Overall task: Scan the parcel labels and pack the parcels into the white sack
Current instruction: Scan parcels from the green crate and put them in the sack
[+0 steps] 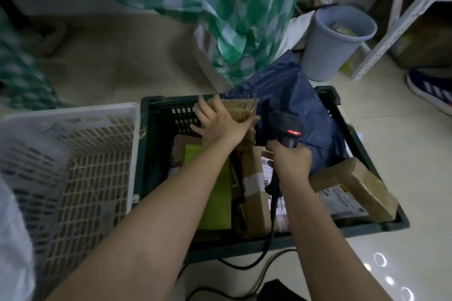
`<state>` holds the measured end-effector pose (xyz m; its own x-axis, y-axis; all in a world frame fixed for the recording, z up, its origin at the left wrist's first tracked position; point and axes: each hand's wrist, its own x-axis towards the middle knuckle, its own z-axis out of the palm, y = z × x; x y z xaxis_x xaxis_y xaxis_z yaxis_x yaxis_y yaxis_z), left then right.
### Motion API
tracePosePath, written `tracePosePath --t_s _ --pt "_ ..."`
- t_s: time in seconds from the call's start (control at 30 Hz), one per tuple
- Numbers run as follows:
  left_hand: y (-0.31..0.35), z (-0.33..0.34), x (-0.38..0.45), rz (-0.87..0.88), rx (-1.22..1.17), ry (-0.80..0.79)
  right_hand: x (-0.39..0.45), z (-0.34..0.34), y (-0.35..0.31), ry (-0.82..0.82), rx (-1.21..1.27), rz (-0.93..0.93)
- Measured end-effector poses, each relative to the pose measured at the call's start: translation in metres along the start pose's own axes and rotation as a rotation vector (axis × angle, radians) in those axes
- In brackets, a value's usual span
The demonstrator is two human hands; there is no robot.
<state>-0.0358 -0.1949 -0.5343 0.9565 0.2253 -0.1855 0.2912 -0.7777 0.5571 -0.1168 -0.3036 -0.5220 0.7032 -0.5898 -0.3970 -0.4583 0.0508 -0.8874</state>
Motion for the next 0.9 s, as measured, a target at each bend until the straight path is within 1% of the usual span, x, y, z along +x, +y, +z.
tracePosePath --t_s 0.13,0.3,0.37,0.43,0.5,0.53,0.57,0.6,0.63,0.73,0.8,0.83,0.9 --pt "0.01 0.008 0.009 -0.029 0.015 0.028 0.009 0.002 0.006 -0.024 0.054 0.037" --pt "-0.013 -0.019 -0.006 0.049 -0.071 0.068 -0.009 0.005 0.005 -0.084 0.121 0.037" --pt "-0.032 -0.041 -0.021 0.114 -0.14 0.1 -0.02 0.003 0.002 -0.117 0.13 0.004" --pt "-0.055 -0.063 -0.044 0.223 -0.178 0.162 -0.034 -0.002 -0.001 -0.153 0.14 -0.015" --pt "-0.083 -0.079 -0.073 0.356 -0.11 0.198 -0.05 -0.008 0.001 -0.178 0.151 -0.041" --pt "-0.099 -0.083 -0.087 0.416 -0.026 0.161 -0.06 -0.012 0.003 -0.19 0.143 -0.059" --pt "-0.114 -0.084 -0.101 0.457 0.063 0.082 -0.07 -0.016 0.006 -0.204 0.125 -0.076" --pt "-0.129 -0.083 -0.115 0.471 0.122 -0.015 -0.08 -0.021 0.009 -0.217 0.096 -0.082" --pt "-0.14 -0.083 -0.128 0.449 0.122 -0.09 -0.091 -0.025 0.012 -0.231 0.062 -0.076" --pt "-0.152 -0.086 -0.156 0.354 0.016 -0.167 -0.112 -0.034 0.024 -0.269 -0.018 -0.068" --pt "-0.151 -0.085 -0.168 0.323 0.045 -0.249 -0.124 -0.039 0.029 -0.234 -0.06 -0.063" --pt "-0.149 -0.084 -0.171 0.29 0.018 -0.276 -0.129 -0.042 0.03 -0.206 -0.06 -0.064" --pt "-0.143 -0.084 -0.172 0.19 -0.122 -0.278 -0.132 -0.046 0.031 -0.173 -0.026 -0.074"
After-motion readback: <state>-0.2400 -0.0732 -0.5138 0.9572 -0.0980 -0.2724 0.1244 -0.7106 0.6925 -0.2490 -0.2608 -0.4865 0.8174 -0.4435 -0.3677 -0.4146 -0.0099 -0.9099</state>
